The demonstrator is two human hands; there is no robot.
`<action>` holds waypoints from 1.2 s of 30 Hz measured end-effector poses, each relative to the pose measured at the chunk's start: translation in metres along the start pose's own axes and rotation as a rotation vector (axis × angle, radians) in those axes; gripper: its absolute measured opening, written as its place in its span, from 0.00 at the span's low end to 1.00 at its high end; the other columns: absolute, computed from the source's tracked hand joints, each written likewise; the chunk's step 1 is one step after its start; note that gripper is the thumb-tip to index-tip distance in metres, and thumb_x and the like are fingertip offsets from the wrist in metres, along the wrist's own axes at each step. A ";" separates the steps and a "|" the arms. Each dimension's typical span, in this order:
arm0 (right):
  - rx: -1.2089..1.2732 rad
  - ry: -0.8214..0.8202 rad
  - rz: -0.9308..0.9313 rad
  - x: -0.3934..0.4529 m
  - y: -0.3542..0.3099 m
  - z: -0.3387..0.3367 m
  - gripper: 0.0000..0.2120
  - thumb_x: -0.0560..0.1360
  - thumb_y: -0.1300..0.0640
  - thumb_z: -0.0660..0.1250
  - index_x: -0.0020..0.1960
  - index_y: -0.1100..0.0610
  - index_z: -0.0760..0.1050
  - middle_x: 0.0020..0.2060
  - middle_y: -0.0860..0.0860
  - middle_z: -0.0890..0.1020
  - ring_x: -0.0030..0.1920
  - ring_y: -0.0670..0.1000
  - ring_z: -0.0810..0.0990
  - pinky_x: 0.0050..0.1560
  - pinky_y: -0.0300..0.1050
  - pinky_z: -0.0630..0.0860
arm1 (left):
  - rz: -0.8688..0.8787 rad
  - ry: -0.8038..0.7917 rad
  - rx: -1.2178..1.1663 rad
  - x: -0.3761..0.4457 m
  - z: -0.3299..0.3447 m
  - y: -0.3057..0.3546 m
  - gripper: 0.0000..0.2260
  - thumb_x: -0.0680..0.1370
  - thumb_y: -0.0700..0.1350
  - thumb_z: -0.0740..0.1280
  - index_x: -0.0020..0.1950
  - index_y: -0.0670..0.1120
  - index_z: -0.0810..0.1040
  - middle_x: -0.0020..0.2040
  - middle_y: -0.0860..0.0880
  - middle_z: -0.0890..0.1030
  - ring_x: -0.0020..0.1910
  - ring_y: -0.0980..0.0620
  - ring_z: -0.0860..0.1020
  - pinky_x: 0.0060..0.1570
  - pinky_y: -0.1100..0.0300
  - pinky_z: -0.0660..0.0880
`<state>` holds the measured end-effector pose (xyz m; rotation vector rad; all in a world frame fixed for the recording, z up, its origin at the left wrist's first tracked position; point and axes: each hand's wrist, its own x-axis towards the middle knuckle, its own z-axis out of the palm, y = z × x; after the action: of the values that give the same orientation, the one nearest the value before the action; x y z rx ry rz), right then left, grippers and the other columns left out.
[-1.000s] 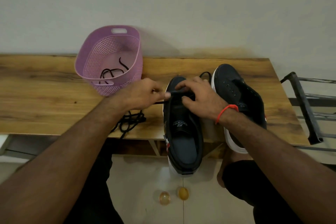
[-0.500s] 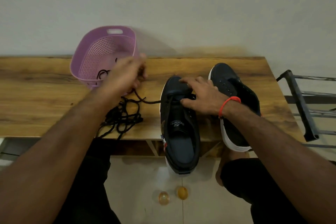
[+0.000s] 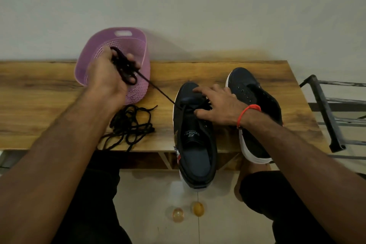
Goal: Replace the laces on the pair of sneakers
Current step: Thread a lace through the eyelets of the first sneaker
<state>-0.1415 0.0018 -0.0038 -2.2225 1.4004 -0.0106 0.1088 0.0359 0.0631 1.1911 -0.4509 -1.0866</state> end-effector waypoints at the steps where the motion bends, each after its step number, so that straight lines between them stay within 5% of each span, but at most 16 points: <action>1: -0.005 -0.001 0.001 0.000 0.000 0.000 0.34 0.74 0.39 0.66 0.77 0.40 0.57 0.71 0.53 0.64 0.70 0.60 0.62 0.69 0.61 0.61 | -0.095 -0.077 0.090 -0.001 -0.002 -0.003 0.13 0.86 0.55 0.55 0.47 0.51 0.72 0.33 0.54 0.77 0.31 0.55 0.75 0.32 0.61 0.68; 3: -0.006 -0.002 0.002 0.001 -0.001 0.001 0.34 0.74 0.39 0.67 0.77 0.40 0.57 0.72 0.53 0.64 0.71 0.60 0.61 0.70 0.61 0.61 | -0.047 -0.238 0.639 -0.003 -0.002 -0.016 0.14 0.83 0.61 0.60 0.48 0.52 0.74 0.35 0.55 0.77 0.31 0.57 0.74 0.33 0.60 0.69; 5: -0.011 0.000 -0.001 0.001 -0.001 0.001 0.34 0.74 0.39 0.67 0.77 0.40 0.57 0.72 0.54 0.64 0.71 0.60 0.61 0.70 0.61 0.61 | 0.177 -0.426 1.327 -0.006 0.000 -0.030 0.15 0.79 0.65 0.64 0.50 0.54 0.74 0.42 0.54 0.78 0.39 0.57 0.76 0.35 0.58 0.70; 8: -0.009 -0.003 -0.004 0.001 -0.001 0.001 0.34 0.74 0.39 0.67 0.76 0.40 0.58 0.71 0.53 0.64 0.70 0.59 0.61 0.70 0.62 0.61 | -0.049 -0.766 1.779 -0.012 0.003 -0.041 0.13 0.79 0.64 0.64 0.47 0.56 0.74 0.44 0.54 0.79 0.43 0.57 0.77 0.37 0.59 0.70; 11: -0.010 -0.011 -0.004 0.001 0.000 0.001 0.34 0.74 0.39 0.67 0.76 0.39 0.58 0.72 0.53 0.63 0.71 0.60 0.61 0.70 0.63 0.61 | -0.107 -0.800 1.613 -0.013 0.006 -0.038 0.12 0.83 0.56 0.62 0.46 0.53 0.80 0.44 0.52 0.81 0.44 0.55 0.78 0.41 0.58 0.73; 14: -0.004 -0.016 -0.003 0.001 0.001 0.000 0.35 0.74 0.39 0.67 0.76 0.40 0.57 0.73 0.53 0.63 0.72 0.60 0.61 0.70 0.63 0.60 | 0.202 -0.233 1.053 -0.010 0.010 -0.023 0.15 0.86 0.54 0.56 0.47 0.53 0.79 0.43 0.53 0.80 0.41 0.55 0.76 0.38 0.58 0.71; 16: -0.005 -0.017 -0.005 0.001 0.000 0.000 0.35 0.74 0.39 0.67 0.77 0.40 0.57 0.73 0.53 0.63 0.71 0.60 0.61 0.70 0.62 0.60 | 0.192 0.037 0.619 -0.006 0.008 -0.011 0.17 0.85 0.54 0.54 0.50 0.49 0.80 0.44 0.54 0.84 0.39 0.57 0.76 0.37 0.58 0.68; 20: -0.020 -0.022 -0.009 0.002 0.000 0.001 0.35 0.74 0.39 0.67 0.77 0.40 0.57 0.72 0.53 0.63 0.70 0.60 0.62 0.69 0.61 0.61 | -0.023 -0.073 0.262 -0.007 0.000 -0.003 0.14 0.85 0.53 0.56 0.42 0.52 0.73 0.39 0.54 0.84 0.37 0.56 0.77 0.34 0.60 0.67; 23: -0.031 -0.020 -0.008 0.003 -0.001 0.003 0.35 0.73 0.39 0.68 0.76 0.40 0.57 0.71 0.53 0.63 0.70 0.59 0.62 0.70 0.60 0.61 | -0.069 -0.238 0.487 -0.007 -0.001 -0.012 0.12 0.82 0.60 0.62 0.47 0.53 0.75 0.33 0.56 0.75 0.32 0.56 0.74 0.30 0.60 0.69; 26: -0.029 -0.019 -0.008 0.003 -0.001 0.003 0.35 0.73 0.39 0.67 0.76 0.39 0.57 0.70 0.53 0.63 0.70 0.59 0.62 0.70 0.60 0.61 | 0.160 -0.467 1.420 -0.005 -0.001 -0.031 0.16 0.78 0.66 0.65 0.47 0.54 0.73 0.41 0.54 0.77 0.39 0.56 0.76 0.34 0.58 0.69; 28: -0.025 -0.020 -0.008 0.003 0.000 0.002 0.34 0.73 0.39 0.67 0.76 0.39 0.58 0.71 0.52 0.62 0.70 0.59 0.61 0.70 0.61 0.61 | 0.021 -0.662 1.724 -0.008 0.001 -0.038 0.16 0.75 0.67 0.67 0.46 0.56 0.70 0.46 0.55 0.76 0.45 0.57 0.75 0.39 0.57 0.71; 32: -0.023 -0.030 -0.010 0.002 0.000 0.001 0.34 0.73 0.40 0.67 0.76 0.40 0.58 0.72 0.52 0.62 0.71 0.60 0.61 0.70 0.62 0.60 | -0.105 -0.784 1.640 -0.006 0.002 -0.031 0.13 0.78 0.62 0.68 0.43 0.54 0.77 0.41 0.53 0.79 0.42 0.55 0.77 0.41 0.57 0.71; 36: -0.015 -0.033 -0.010 0.001 0.000 0.001 0.35 0.73 0.40 0.67 0.76 0.40 0.58 0.72 0.53 0.62 0.71 0.59 0.61 0.70 0.61 0.60 | 0.072 -0.599 1.340 -0.007 0.001 -0.025 0.15 0.81 0.54 0.67 0.37 0.50 0.78 0.26 0.57 0.76 0.25 0.63 0.70 0.31 0.62 0.67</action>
<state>-0.1407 0.0013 -0.0048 -2.2316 1.3753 0.0330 0.0941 0.0418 0.0423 1.9209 -1.8648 -1.0366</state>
